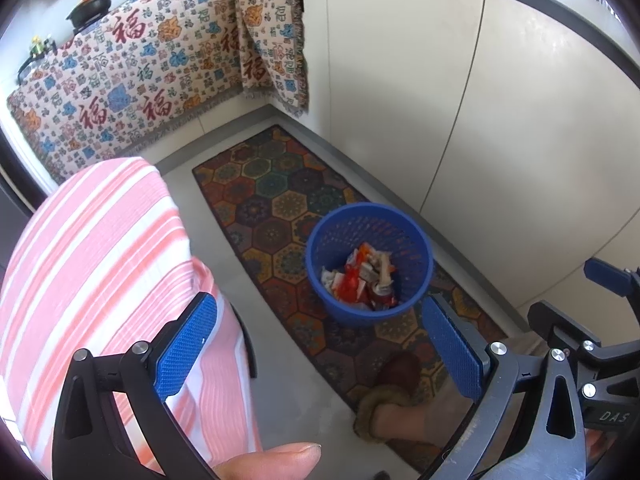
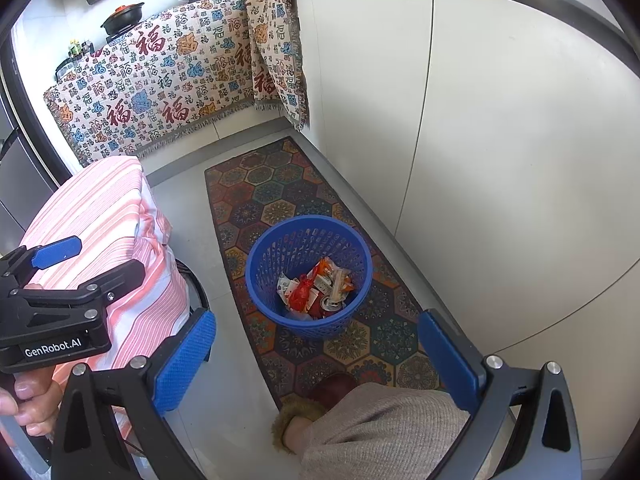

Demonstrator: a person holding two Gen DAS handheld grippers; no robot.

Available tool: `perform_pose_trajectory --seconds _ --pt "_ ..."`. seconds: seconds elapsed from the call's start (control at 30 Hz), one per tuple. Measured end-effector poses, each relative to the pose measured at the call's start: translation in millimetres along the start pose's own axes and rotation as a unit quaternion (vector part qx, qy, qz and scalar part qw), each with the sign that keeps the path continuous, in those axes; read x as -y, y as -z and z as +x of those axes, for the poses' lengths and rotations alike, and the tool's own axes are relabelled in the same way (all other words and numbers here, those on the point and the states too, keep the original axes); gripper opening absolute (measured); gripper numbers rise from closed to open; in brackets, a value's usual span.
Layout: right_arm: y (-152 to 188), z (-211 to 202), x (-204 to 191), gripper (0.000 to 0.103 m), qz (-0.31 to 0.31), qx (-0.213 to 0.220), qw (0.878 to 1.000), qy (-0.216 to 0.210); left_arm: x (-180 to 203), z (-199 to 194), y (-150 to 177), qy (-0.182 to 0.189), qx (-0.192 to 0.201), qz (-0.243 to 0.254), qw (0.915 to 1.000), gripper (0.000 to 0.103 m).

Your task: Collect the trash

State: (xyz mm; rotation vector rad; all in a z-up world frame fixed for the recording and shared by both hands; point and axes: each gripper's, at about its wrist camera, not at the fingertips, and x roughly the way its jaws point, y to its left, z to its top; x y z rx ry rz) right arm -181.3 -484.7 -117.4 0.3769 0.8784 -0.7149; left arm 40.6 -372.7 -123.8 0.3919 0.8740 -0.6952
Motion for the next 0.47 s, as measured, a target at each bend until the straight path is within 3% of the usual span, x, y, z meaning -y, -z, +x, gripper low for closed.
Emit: perform_pose_trajectory --seconds 0.47 --pt "4.4 1.8 10.7 0.103 0.009 -0.004 1.000 0.001 7.9 -2.4 4.4 0.019 0.005 0.011 0.9997 0.102"
